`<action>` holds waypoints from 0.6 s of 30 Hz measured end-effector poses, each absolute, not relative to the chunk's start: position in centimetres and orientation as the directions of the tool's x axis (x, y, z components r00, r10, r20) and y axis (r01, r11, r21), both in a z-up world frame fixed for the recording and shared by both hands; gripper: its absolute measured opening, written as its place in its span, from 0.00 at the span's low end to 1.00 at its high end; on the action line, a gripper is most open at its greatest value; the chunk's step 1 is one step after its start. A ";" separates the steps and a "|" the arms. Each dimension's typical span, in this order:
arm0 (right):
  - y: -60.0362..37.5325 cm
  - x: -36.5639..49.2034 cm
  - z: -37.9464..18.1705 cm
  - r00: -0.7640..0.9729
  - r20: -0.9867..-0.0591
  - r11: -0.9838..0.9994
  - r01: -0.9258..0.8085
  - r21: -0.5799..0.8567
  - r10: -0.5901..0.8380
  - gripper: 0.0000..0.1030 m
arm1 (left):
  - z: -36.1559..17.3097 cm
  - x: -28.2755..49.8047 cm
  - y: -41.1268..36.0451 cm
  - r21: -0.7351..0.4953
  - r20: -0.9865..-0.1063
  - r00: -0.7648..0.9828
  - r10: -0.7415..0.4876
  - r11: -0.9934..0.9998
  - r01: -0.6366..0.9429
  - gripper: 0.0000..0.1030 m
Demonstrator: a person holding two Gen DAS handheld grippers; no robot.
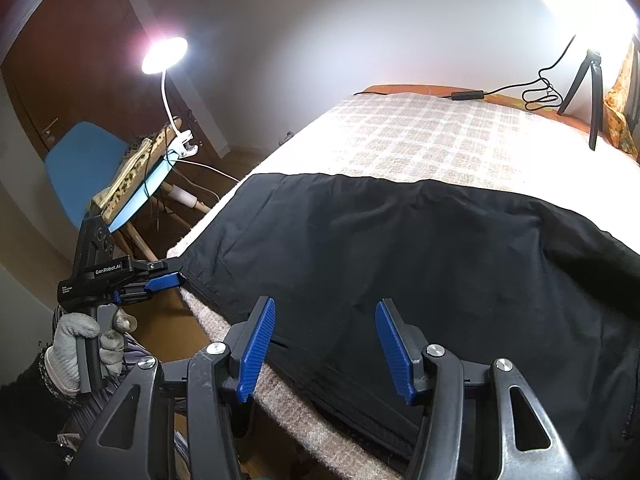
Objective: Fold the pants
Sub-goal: 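Move the left tool to the end of the black trousers and close on it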
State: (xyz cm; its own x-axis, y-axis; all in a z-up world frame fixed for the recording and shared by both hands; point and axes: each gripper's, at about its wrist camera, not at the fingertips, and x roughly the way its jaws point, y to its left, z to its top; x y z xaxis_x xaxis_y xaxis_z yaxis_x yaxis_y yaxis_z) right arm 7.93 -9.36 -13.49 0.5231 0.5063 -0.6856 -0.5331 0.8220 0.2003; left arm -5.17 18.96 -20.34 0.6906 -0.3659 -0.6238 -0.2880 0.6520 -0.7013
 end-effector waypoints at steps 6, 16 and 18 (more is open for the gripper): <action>-9.3 8.0 -13.4 0.522 -0.685 0.822 -0.533 0.202 0.508 0.54 | -20.4 -4.6 18.0 -0.708 -0.601 0.721 -0.343 0.648 -0.282 0.53; -8.9 8.2 -13.4 0.519 -0.686 0.817 -0.542 0.198 0.511 0.54 | -20.0 -2.8 16.4 -0.668 -0.567 0.784 -0.252 0.698 -0.259 0.36; -9.0 8.3 -13.5 0.519 -0.686 0.818 -0.539 0.201 0.510 0.54 | -19.8 -2.4 16.3 -0.648 -0.564 0.793 -0.232 0.719 -0.251 0.21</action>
